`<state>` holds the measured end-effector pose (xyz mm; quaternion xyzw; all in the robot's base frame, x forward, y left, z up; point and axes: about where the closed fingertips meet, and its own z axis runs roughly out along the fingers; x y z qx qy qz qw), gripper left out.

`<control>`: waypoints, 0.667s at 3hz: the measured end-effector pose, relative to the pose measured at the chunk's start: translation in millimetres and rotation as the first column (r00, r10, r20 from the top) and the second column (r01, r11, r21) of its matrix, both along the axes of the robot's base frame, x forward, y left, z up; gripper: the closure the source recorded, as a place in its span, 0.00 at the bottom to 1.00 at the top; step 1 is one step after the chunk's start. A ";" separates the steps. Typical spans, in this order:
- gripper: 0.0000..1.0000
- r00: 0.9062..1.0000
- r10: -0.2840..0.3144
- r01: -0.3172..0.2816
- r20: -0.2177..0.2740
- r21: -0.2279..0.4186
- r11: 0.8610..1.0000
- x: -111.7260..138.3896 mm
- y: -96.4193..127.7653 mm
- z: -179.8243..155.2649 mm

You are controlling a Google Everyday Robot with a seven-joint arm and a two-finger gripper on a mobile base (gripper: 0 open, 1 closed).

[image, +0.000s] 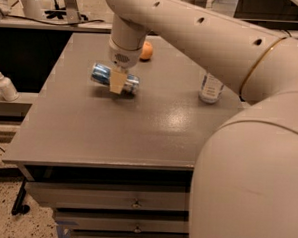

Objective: Knock redbull can over

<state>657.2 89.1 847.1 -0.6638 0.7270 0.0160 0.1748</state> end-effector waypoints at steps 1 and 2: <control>1.00 0.998 0.036 -0.044 -0.059 -0.141 0.989 -12.1 -10.6 -15.2; 0.82 0.994 0.057 -0.075 -0.096 -0.191 0.979 -17.4 -15.3 -20.9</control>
Offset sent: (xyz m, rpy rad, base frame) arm -0.0257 -0.0215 -0.0246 -0.2693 0.1377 0.1068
